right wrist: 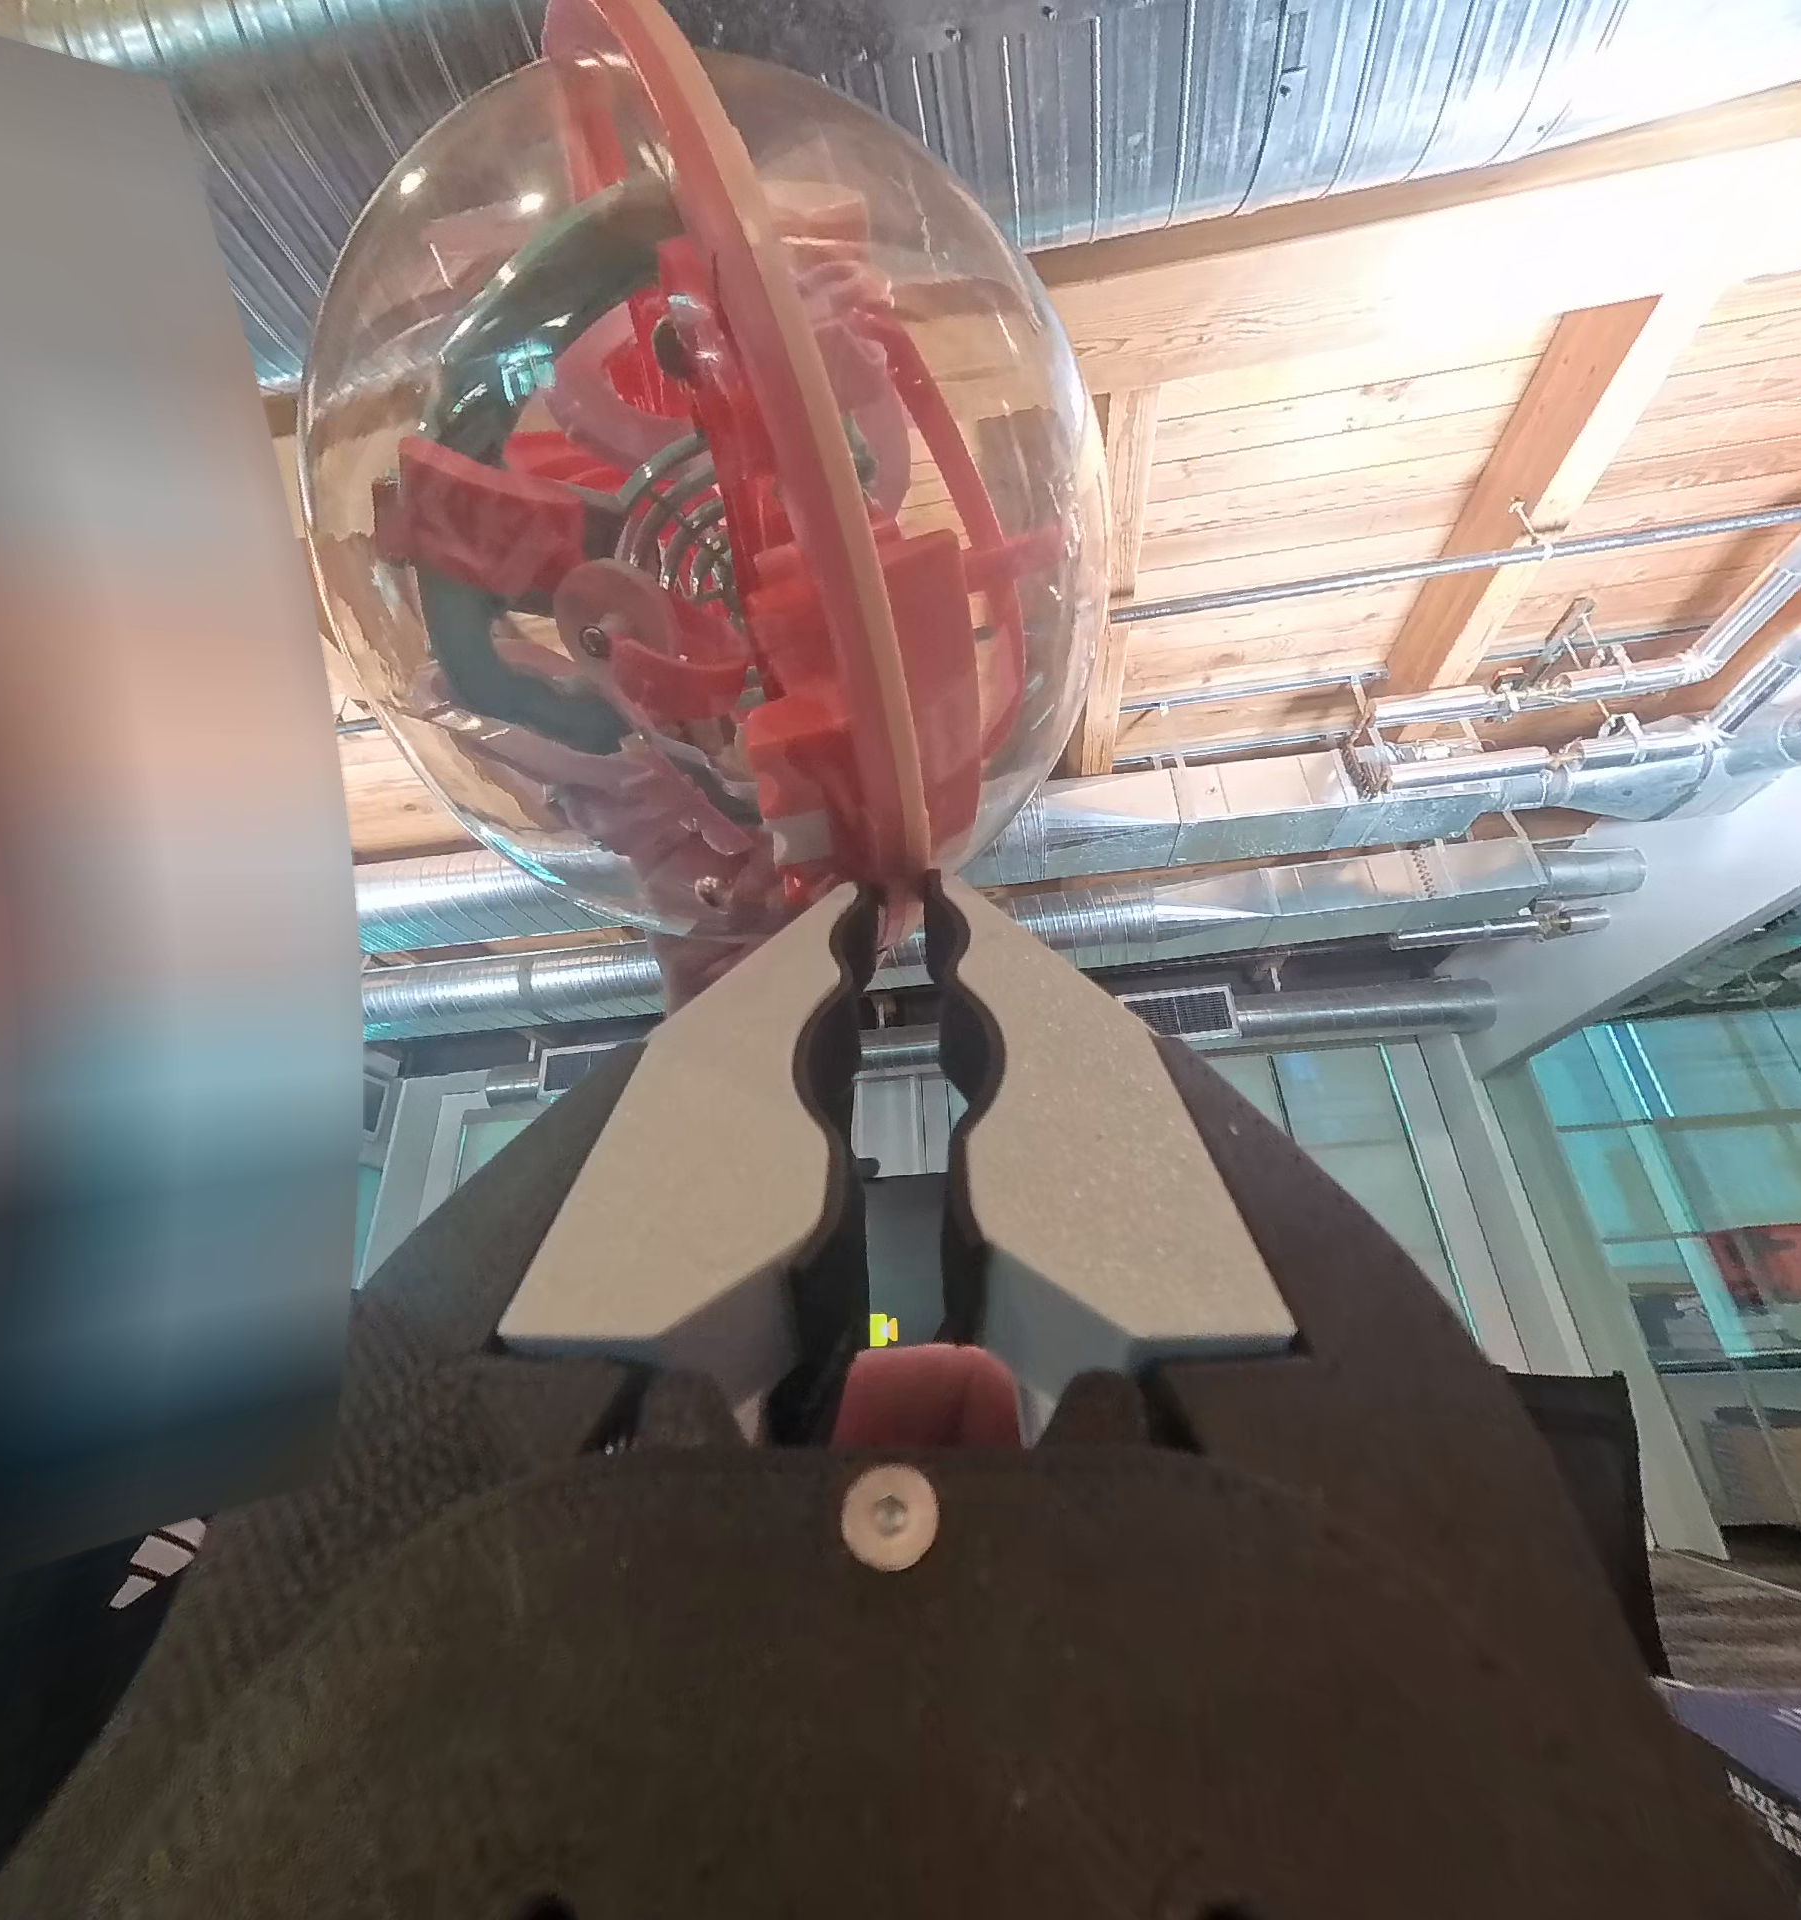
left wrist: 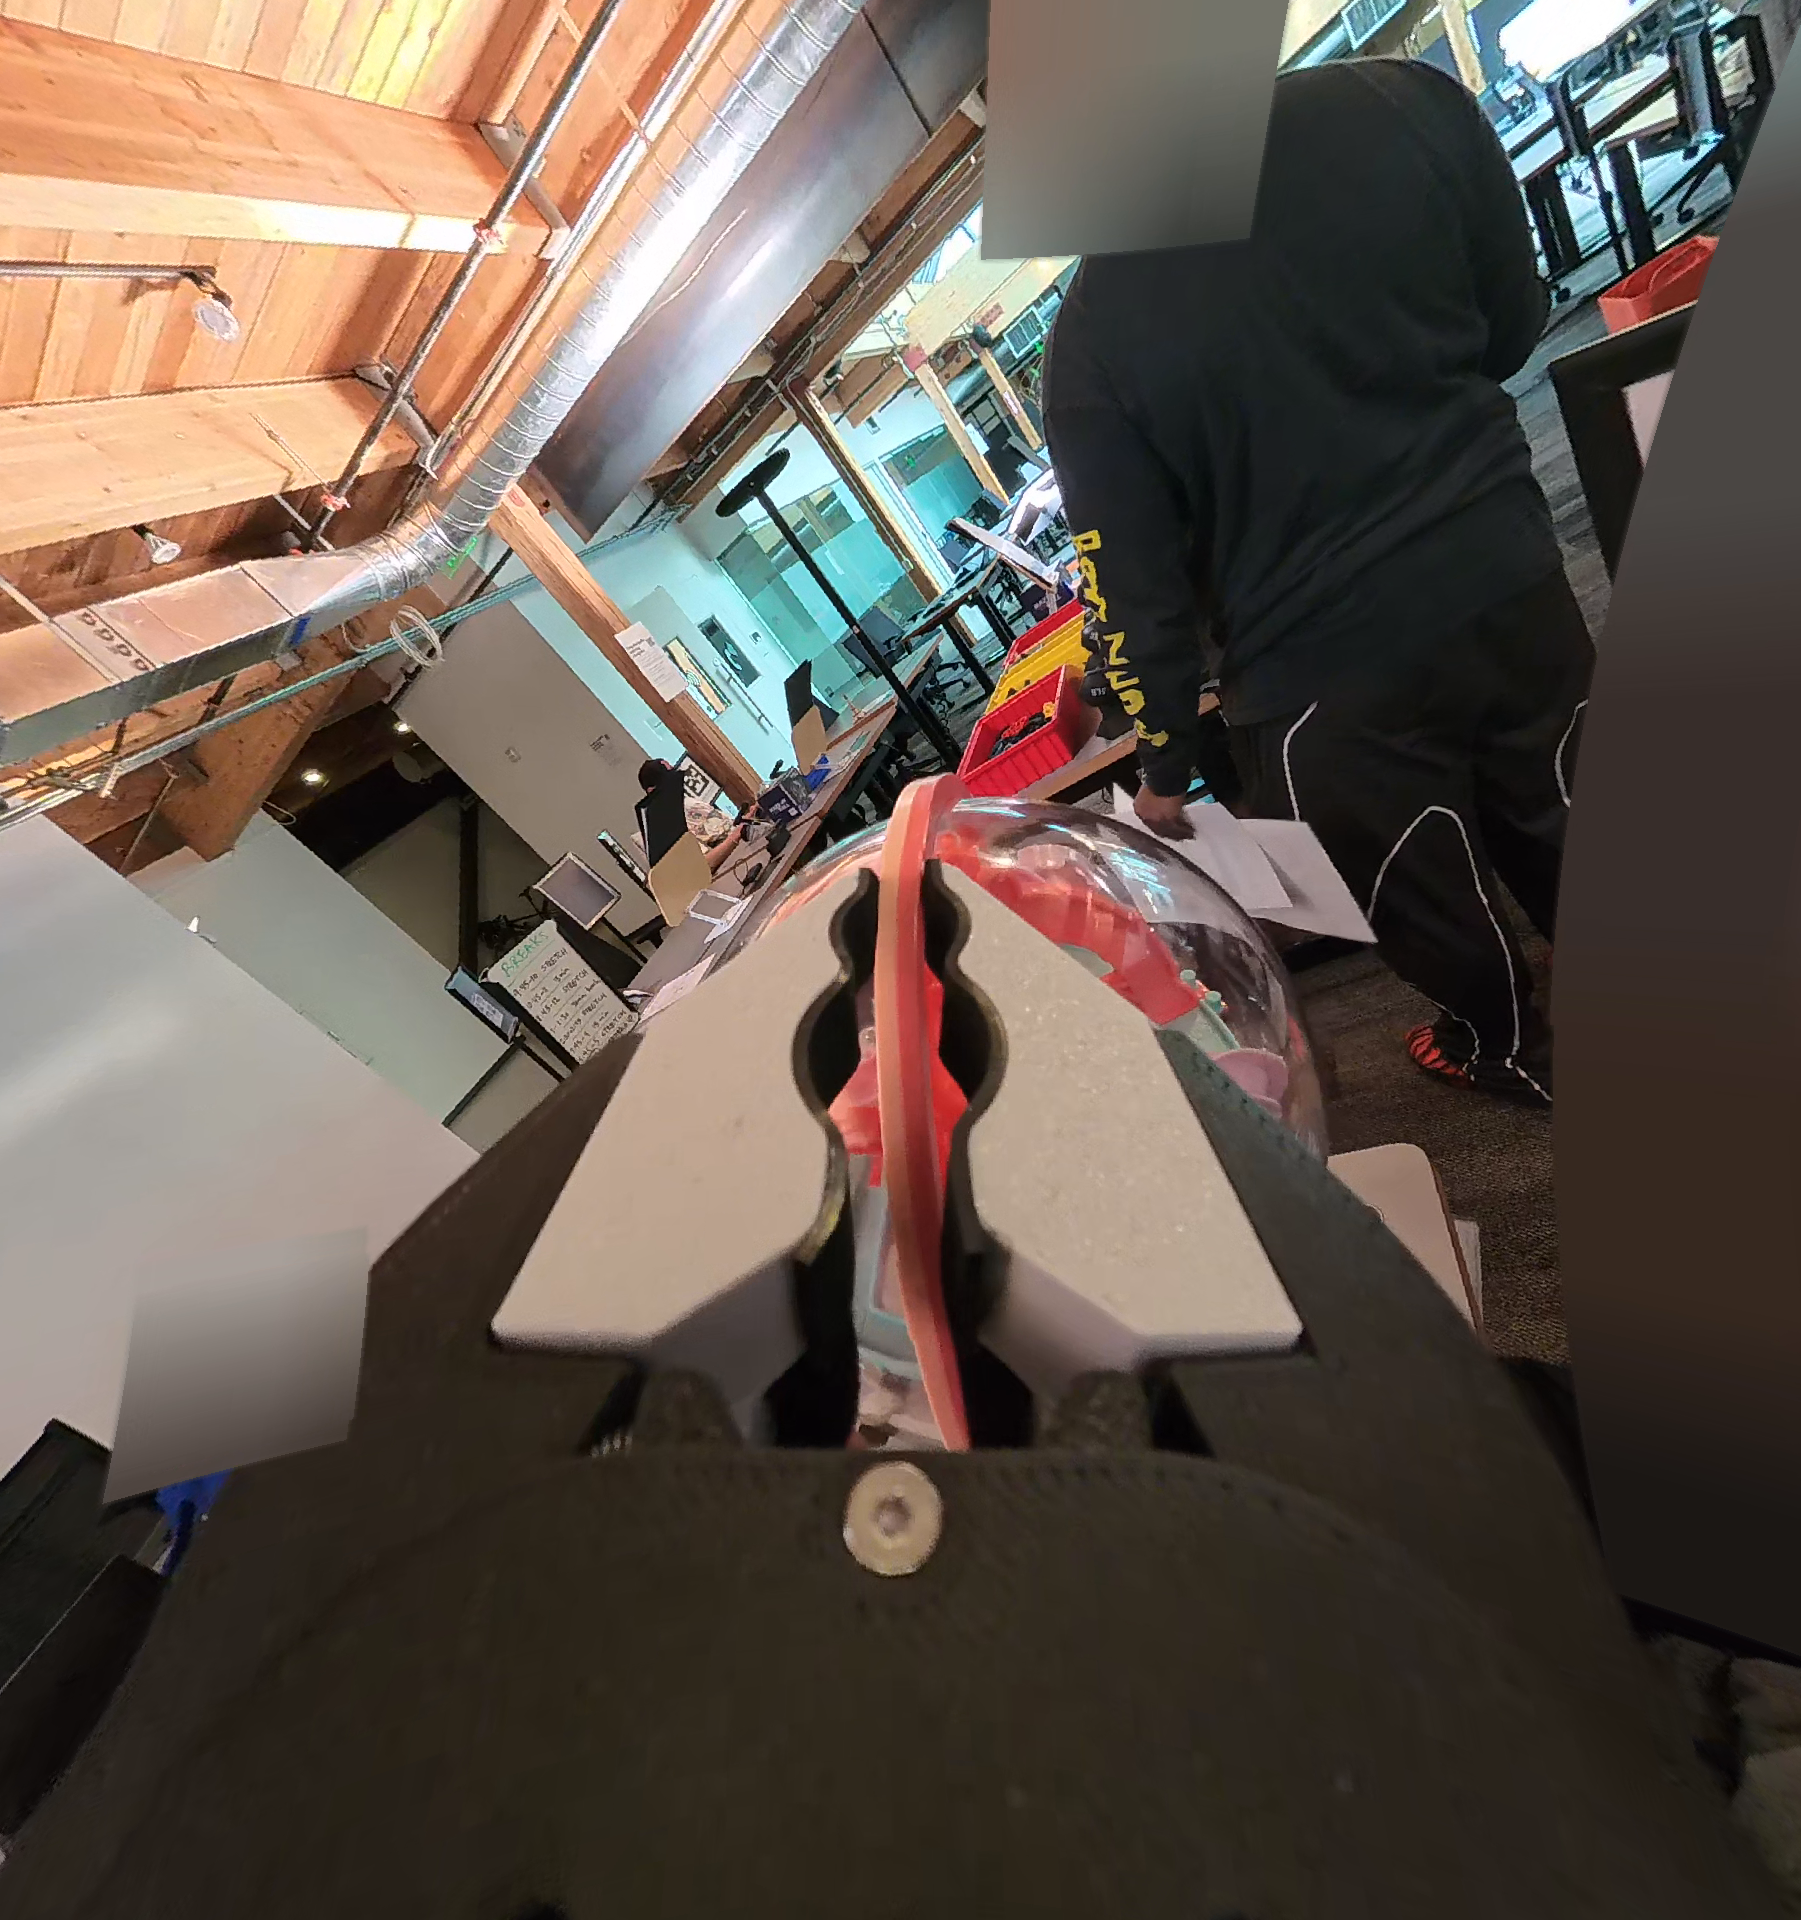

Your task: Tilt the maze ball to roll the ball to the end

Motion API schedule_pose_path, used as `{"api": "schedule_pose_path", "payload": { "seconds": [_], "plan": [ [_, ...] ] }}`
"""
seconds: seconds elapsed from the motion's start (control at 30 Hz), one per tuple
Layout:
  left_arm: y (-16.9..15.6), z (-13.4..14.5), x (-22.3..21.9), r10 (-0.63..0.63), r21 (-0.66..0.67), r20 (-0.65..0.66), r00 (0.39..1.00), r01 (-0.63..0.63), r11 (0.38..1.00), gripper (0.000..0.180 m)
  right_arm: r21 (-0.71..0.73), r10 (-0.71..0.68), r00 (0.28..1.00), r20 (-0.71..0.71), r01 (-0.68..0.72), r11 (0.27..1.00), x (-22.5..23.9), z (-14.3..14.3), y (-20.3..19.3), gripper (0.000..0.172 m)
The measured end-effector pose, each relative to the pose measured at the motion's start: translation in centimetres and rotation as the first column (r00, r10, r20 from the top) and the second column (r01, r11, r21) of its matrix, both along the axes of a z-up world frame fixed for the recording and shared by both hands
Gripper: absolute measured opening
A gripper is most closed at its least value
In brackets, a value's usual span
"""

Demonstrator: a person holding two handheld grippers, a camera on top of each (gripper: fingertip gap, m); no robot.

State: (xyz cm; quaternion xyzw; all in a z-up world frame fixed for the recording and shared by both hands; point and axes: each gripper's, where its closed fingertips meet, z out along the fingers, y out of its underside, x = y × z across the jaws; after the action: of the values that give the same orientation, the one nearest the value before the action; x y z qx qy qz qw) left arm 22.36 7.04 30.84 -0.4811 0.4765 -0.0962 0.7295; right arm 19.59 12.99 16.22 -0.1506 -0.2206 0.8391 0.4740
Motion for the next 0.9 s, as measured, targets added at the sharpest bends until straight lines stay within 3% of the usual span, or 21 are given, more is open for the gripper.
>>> {"api": "schedule_pose_path", "payload": {
  "seconds": [0.9],
  "plan": [
    [3.0, -2.3, -2.3, 0.019, -0.085, 0.083, 0.996, -0.012, 0.996, 0.007, -0.113, 0.025, 0.997, 0.075, -0.017, 0.993, -0.6, -2.7, 2.0, 0.006]
  ]
}}
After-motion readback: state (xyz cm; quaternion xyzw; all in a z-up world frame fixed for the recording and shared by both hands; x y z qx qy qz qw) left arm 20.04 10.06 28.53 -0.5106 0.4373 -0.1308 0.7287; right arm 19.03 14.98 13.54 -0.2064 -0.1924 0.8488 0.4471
